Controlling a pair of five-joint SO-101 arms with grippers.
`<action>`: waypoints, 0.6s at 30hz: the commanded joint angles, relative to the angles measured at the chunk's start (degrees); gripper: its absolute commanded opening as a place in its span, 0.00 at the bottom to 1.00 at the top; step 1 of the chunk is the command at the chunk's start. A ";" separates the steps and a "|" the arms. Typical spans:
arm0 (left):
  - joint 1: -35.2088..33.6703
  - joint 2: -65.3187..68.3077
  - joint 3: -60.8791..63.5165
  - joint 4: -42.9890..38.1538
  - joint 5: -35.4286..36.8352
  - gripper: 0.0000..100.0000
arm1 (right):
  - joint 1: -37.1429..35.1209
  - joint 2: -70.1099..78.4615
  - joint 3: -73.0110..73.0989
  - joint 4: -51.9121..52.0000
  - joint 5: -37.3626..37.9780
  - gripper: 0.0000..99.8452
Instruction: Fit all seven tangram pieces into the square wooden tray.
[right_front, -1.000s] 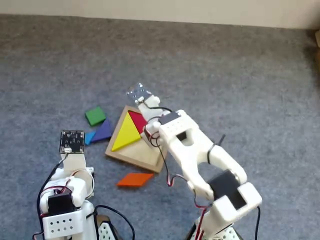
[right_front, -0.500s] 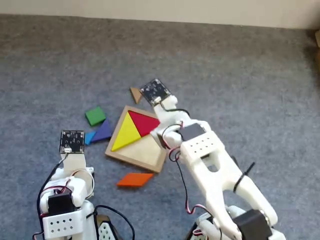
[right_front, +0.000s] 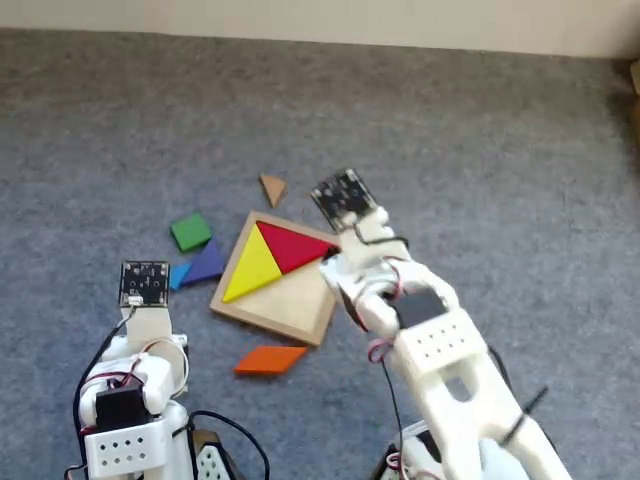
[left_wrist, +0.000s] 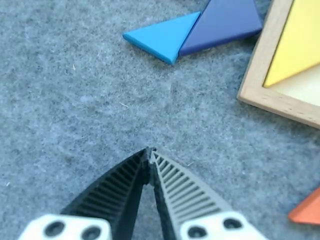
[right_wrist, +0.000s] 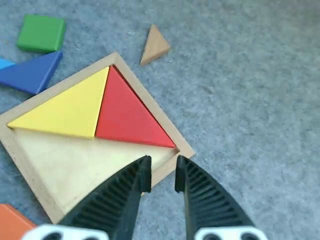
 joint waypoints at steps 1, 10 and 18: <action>-0.92 -3.47 1.19 0.44 -0.18 0.01 | 0.75 -8.92 1.89 -1.54 -0.53 0.09; -1.01 -3.47 1.19 0.44 -0.18 0.01 | 2.86 -21.32 6.64 -1.45 -1.41 0.09; -1.01 -3.47 1.19 0.44 -0.18 0.01 | 6.46 -32.22 11.21 -1.63 -7.74 0.09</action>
